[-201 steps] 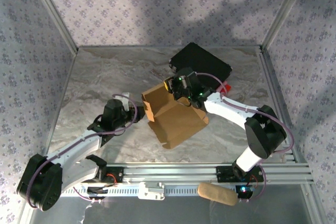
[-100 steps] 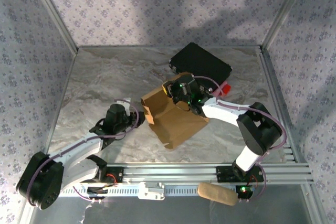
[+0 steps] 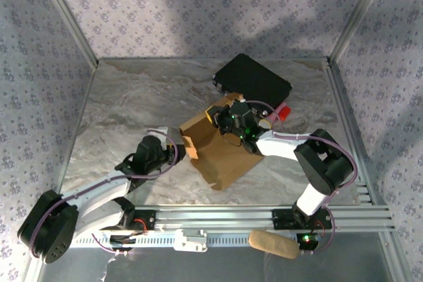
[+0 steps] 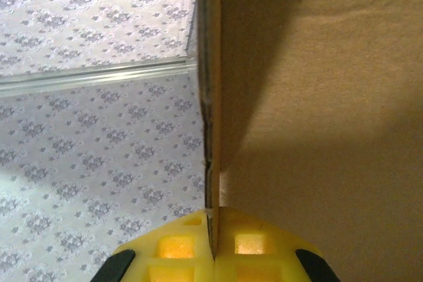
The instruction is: Fold the paper box
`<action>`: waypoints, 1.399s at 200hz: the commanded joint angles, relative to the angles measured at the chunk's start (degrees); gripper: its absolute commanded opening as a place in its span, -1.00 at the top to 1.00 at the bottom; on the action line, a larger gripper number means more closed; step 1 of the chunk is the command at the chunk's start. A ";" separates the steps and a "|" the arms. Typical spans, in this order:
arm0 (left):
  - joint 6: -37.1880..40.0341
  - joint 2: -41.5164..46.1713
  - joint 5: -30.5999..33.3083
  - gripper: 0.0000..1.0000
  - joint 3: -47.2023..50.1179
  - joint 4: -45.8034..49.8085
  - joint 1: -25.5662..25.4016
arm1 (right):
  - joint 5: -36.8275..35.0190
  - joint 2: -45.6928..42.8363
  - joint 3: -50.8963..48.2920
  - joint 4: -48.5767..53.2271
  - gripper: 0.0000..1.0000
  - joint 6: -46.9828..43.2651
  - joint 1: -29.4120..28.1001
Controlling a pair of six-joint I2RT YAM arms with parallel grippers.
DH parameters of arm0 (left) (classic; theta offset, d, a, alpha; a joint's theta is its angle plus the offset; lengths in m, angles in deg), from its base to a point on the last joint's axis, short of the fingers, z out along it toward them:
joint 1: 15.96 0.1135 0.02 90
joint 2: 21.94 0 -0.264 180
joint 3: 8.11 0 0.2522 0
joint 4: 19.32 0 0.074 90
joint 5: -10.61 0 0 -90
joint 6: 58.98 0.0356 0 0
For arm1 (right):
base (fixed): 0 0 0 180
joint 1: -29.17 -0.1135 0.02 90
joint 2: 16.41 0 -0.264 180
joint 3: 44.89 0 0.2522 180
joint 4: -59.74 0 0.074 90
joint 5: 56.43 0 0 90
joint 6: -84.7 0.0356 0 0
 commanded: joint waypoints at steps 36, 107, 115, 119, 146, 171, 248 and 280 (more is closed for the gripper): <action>-1.01 4.20 6.59 -0.14 2.13 -3.53 -5.35 | 0.57 2.12 -6.22 -15.53 1.00 -4.85 0.37; -0.01 4.74 16.22 0.00 1.42 -3.70 -11.43 | -0.44 3.91 -7.42 -20.27 1.00 -3.11 0.43; 0.38 4.12 17.16 0.02 1.06 -3.75 -11.85 | -0.35 4.02 -7.33 -20.21 1.00 -2.84 0.29; 0.64 3.85 17.50 0.03 0.86 -3.87 -12.13 | -0.35 4.01 -7.37 -20.28 1.00 -2.86 0.26; 1.22 1.09 20.92 0.06 -0.43 -4.92 -13.90 | -0.57 4.09 -7.63 -20.91 1.00 -3.31 0.06; 1.06 -0.97 24.40 0.10 -1.09 -5.92 -15.09 | -0.77 5.11 -8.91 -23.49 1.00 -3.68 -0.09; 1.14 -6.08 29.41 0.14 -4.56 -7.29 -17.77 | -0.90 7.13 -9.08 -25.31 1.00 -2.42 -0.35; 1.10 -7.72 30.42 0.19 -5.57 -7.43 -18.22 | -0.92 6.86 -9.08 -24.62 1.00 -2.20 -0.44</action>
